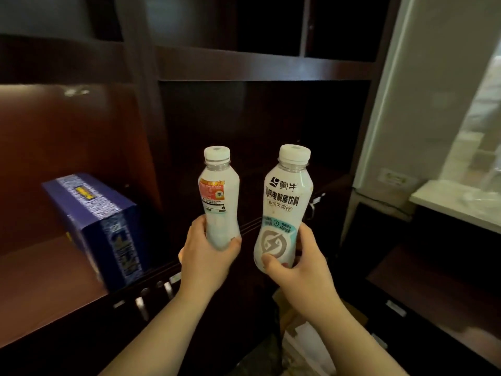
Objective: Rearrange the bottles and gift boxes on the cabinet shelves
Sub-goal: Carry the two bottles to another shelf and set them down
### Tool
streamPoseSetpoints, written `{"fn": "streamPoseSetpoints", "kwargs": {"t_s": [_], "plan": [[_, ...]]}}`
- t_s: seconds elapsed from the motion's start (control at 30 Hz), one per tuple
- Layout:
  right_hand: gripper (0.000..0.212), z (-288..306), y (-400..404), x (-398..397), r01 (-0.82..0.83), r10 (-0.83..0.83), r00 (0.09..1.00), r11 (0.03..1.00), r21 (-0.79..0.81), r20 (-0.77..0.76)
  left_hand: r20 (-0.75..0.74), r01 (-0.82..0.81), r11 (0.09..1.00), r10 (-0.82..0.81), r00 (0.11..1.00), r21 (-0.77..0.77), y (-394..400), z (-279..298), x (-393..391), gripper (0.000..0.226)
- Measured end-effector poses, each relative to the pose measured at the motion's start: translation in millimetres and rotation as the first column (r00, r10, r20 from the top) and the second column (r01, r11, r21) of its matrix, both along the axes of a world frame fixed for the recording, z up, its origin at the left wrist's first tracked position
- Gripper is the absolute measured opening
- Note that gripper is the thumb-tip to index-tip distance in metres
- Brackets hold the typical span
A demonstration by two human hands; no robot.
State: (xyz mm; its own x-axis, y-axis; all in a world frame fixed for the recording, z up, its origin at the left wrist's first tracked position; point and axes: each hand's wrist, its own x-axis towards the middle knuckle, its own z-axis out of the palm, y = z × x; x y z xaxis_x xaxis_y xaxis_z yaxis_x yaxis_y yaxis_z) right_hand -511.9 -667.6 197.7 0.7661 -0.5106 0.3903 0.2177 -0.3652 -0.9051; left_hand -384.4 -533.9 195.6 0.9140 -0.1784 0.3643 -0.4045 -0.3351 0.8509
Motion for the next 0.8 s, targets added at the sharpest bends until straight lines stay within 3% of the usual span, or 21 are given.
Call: {"fn": "streamPoseSetpoints", "kwargs": {"t_s": [0.3, 0.8], "plan": [[0.071, -6.8, -102.6, -1.7, 0.154, -0.153, 0.987, 0.988, 0.006, -0.046, -0.04, 0.159, 0.986, -0.161, 0.986, -0.05, -125.8, -7.0, 22.8, 0.069], [0.076, 3.9, -252.5, 119.4, 0.233, -0.241, 0.964, 0.969, -0.079, -0.112, -0.056, 0.304, 0.945, -0.312, 0.948, -0.123, -299.1, -13.5, 168.9, 0.068]]}}
